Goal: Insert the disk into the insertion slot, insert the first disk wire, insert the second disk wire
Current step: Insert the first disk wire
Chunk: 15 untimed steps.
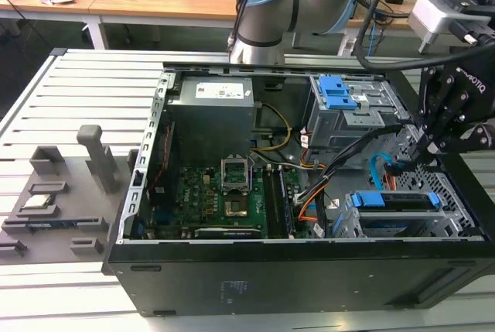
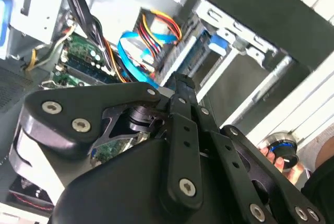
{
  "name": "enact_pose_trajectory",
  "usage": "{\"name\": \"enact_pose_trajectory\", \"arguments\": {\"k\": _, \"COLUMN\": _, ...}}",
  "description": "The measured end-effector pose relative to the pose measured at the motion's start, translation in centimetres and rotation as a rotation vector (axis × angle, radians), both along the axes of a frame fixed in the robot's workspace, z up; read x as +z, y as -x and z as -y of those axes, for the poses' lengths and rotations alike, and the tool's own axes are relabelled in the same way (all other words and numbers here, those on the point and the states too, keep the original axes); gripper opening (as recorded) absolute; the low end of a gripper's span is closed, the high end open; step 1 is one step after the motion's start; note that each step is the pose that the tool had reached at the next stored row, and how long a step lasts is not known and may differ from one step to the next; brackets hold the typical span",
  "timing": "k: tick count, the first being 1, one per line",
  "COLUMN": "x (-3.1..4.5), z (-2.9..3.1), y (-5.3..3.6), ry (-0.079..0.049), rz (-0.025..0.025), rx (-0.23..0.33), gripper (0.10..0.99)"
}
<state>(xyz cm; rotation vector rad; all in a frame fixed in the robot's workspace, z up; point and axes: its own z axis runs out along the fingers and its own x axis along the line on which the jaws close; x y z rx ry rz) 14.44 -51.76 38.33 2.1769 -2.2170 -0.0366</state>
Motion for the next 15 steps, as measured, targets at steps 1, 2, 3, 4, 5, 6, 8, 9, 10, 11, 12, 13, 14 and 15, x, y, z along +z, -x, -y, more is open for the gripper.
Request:
{"name": "enact_pose_trajectory", "arguments": {"k": 1, "x": -0.35, "z": -0.4, "y": -0.26, "ry": 0.002, "rz": -0.0002, "rx": 0.0, "gripper": 0.106}}
{"name": "enact_pose_trajectory", "arguments": {"k": 2, "x": -0.74, "z": -0.72, "y": -0.37, "ry": 0.003, "rz": -0.0002, "rx": 0.0, "gripper": 0.106}}
{"name": "enact_pose_trajectory", "arguments": {"k": 3, "x": -1.16, "z": -0.91, "y": -0.37, "ry": 0.003, "rz": -0.0003, "rx": 0.0, "gripper": 0.106}}
{"name": "enact_pose_trajectory", "arguments": {"k": 4, "x": -1.37, "z": -1.02, "y": -0.38, "ry": 0.004, "rz": -0.0003, "rx": 0.0, "gripper": 0.106}}
{"name": "enact_pose_trajectory", "arguments": {"k": 5, "x": -1.52, "z": -1.08, "y": -0.39, "ry": 0.004, "rz": -0.0003, "rx": 0.0, "gripper": 0.106}}
{"name": "enact_pose_trajectory", "arguments": {"k": 6, "x": -1.63, "z": -1.12, "y": -0.38, "ry": 0.008, "rz": -0.0003, "rx": 0.0, "gripper": 0.106}}
{"name": "enact_pose_trajectory", "arguments": {"k": 8, "x": -1.64, "z": -1.12, "y": -0.39, "ry": 0.009, "rz": -0.0003, "rx": 0.0, "gripper": 0.106}}
{"name": "enact_pose_trajectory", "arguments": {"k": 9, "x": -1.64, "z": -1.12, "y": -0.39, "ry": 0.009, "rz": -0.0003, "rx": 0.0, "gripper": 0.106}}
{"name": "enact_pose_trajectory", "arguments": {"k": 10, "x": -1.64, "z": -1.12, "y": -0.39, "ry": 0.009, "rz": -0.0002, "rx": 0.0, "gripper": 0.114}}
{"name": "enact_pose_trajectory", "arguments": {"k": 11, "x": -1.64, "z": -1.12, "y": -0.39, "ry": 0.009, "rz": -0.0003, "rx": 0.0, "gripper": 0.114}}
{"name": "enact_pose_trajectory", "arguments": {"k": 12, "x": -1.64, "z": -1.12, "y": -0.39, "ry": 0.01, "rz": -0.0003, "rx": 0.0, "gripper": 0.173}}
{"name": "enact_pose_trajectory", "arguments": {"k": 13, "x": -1.64, "z": -1.12, "y": -0.39, "ry": 0.01, "rz": -0.0003, "rx": 0.0, "gripper": 0.235}}
{"name": "enact_pose_trajectory", "arguments": {"k": 14, "x": -1.64, "z": -1.12, "y": -0.39, "ry": 0.01, "rz": -0.0003, "rx": 0.0, "gripper": 0.302}}
{"name": "enact_pose_trajectory", "arguments": {"k": 15, "x": -1.64, "z": -1.12, "y": -0.39, "ry": 0.01, "rz": -0.0002, "rx": 0.0, "gripper": 0.302}}
